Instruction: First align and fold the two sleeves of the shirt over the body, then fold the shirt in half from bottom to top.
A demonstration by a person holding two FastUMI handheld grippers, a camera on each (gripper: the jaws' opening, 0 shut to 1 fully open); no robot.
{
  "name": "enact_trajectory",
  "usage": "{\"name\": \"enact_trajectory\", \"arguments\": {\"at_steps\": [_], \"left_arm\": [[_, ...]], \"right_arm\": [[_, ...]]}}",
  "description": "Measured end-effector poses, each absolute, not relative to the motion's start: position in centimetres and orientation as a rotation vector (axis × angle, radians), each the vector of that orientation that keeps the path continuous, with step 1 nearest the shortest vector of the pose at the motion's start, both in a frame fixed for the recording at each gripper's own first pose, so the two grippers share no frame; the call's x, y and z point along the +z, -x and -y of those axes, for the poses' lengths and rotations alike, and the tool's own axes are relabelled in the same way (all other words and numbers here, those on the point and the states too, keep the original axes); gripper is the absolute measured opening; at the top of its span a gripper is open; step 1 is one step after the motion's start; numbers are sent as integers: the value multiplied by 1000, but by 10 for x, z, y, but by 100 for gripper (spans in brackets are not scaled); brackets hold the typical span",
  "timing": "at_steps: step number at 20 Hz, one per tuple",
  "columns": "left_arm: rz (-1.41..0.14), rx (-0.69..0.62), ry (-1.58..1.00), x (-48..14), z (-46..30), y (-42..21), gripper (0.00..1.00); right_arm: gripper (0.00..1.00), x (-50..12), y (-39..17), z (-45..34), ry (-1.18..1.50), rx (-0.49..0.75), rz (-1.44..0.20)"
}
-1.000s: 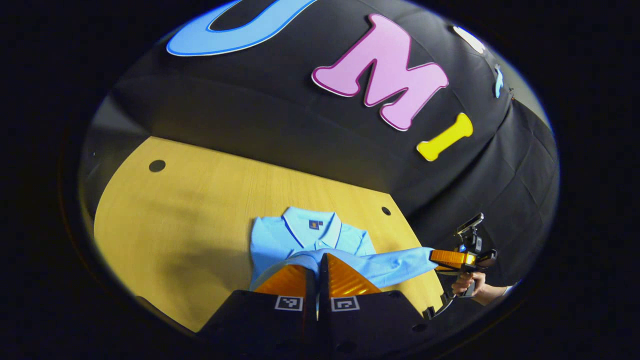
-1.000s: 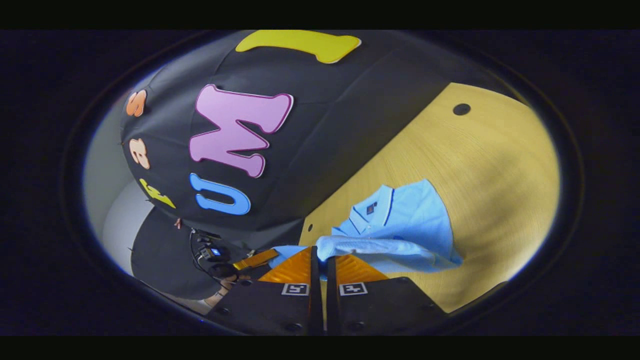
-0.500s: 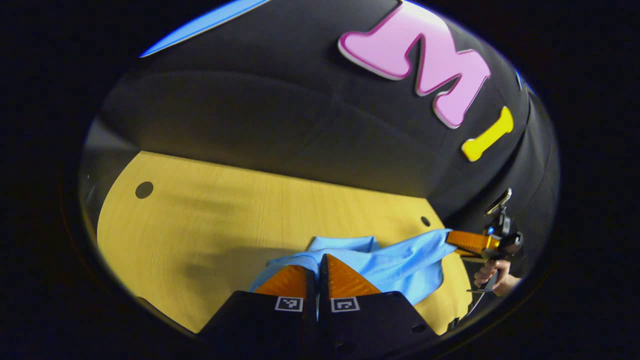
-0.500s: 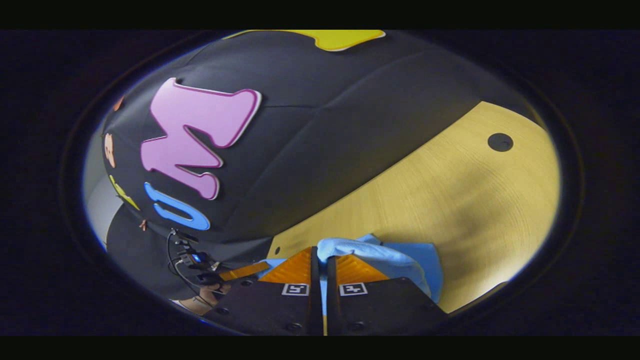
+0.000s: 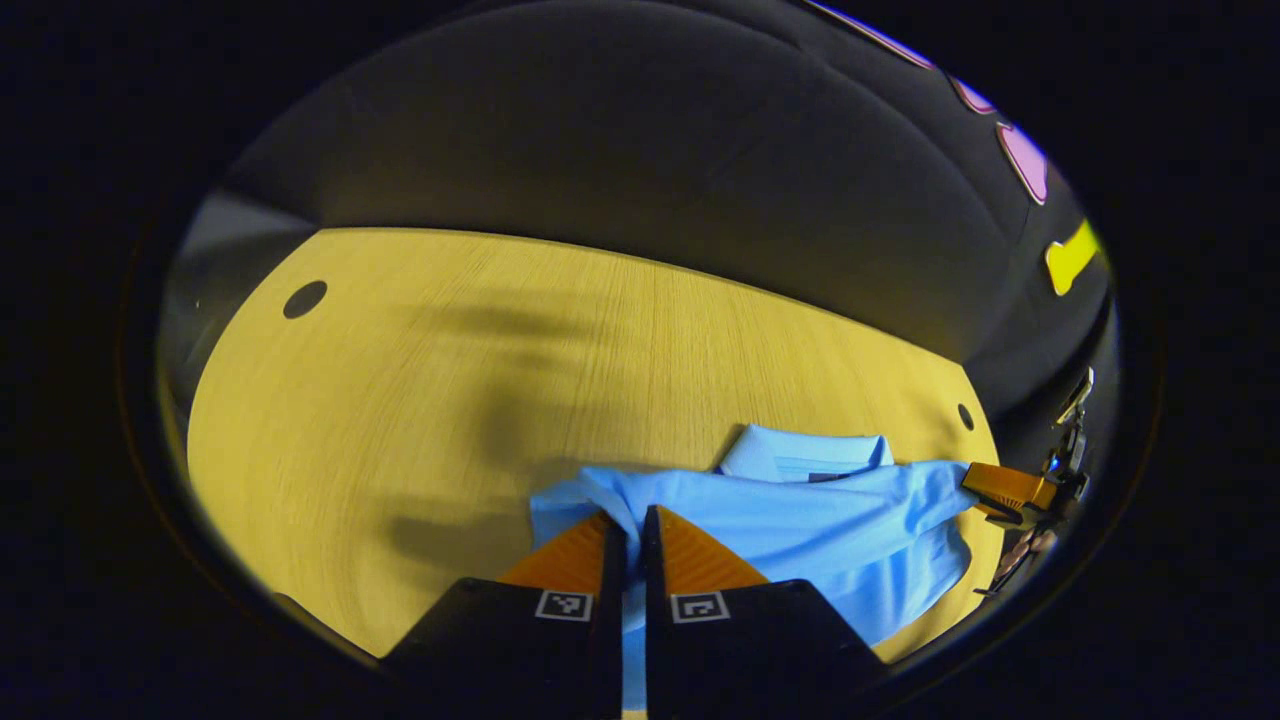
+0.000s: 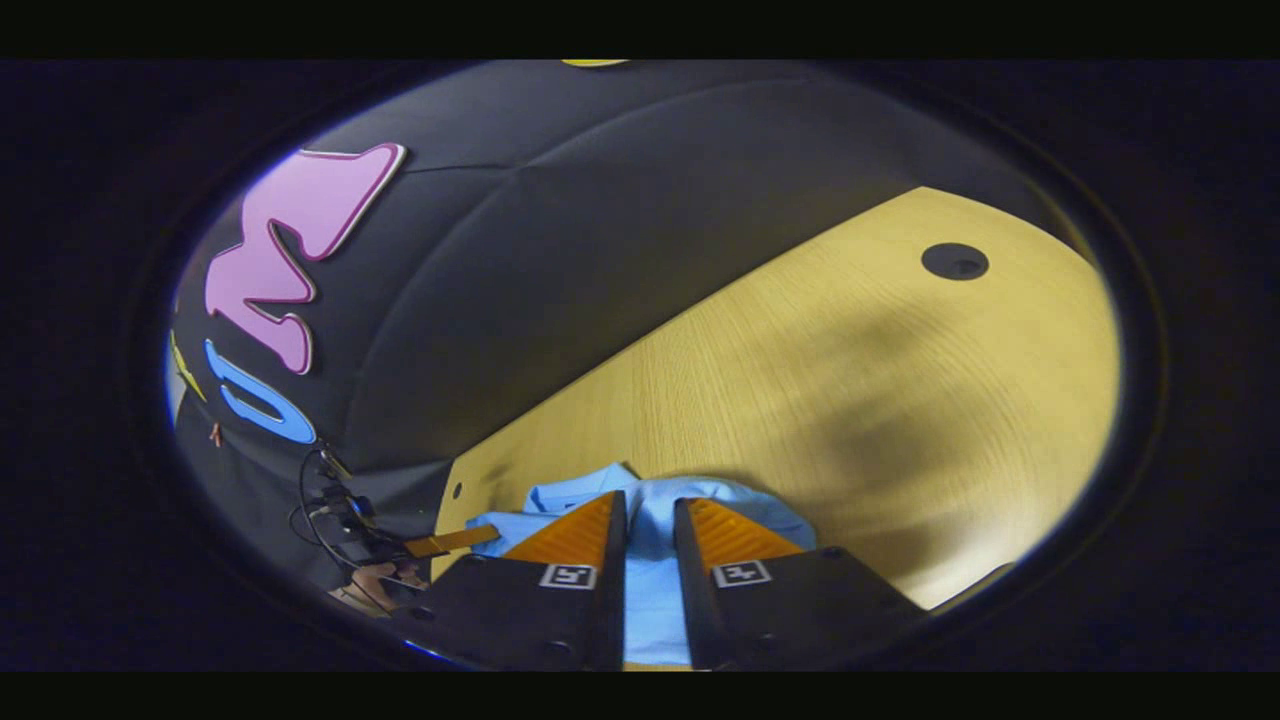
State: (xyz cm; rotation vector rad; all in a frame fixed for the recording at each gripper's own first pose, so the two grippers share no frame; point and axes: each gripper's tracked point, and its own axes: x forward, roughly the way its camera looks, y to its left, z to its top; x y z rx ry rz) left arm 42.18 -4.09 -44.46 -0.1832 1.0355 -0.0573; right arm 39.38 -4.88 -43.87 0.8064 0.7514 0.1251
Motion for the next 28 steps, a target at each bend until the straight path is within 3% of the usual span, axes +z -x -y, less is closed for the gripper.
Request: {"name": "enact_trajectory", "arguments": {"at_steps": [1,2,4,5,6,7,10,11,12,19,28], "left_arm": [[-1029,-54,203,-438,43,-422,10],[-1015,-34,193,-434,41,-423,32],[-971,-2,151,-411,34,-421,76],[-948,0,141,-396,37,-420,82],[-927,-7,140,-381,43,-418,86],[-906,-23,143,-364,49,-414,93],[-816,-54,135,-311,64,-404,94],[-790,-65,140,-293,70,-399,87],[-766,-80,146,-273,77,-391,94],[-594,-261,202,-153,126,-309,95],[-420,-412,187,-54,146,-175,94]], "right_arm": [[28,-434,-393,53,-802,125,-746],[53,-430,-391,56,-800,126,-747],[73,-419,-386,62,-755,136,-727],[80,-412,-383,68,-707,137,-708],[94,-406,-380,72,-667,140,-688],[94,-395,-377,73,-640,148,-674],[96,-367,-360,73,-568,185,-642],[96,-355,-353,72,-540,196,-626],[96,-341,-347,70,-519,207,-609],[96,-238,-289,42,-469,266,-477],[96,-132,-165,7,-351,284,-324]]}}
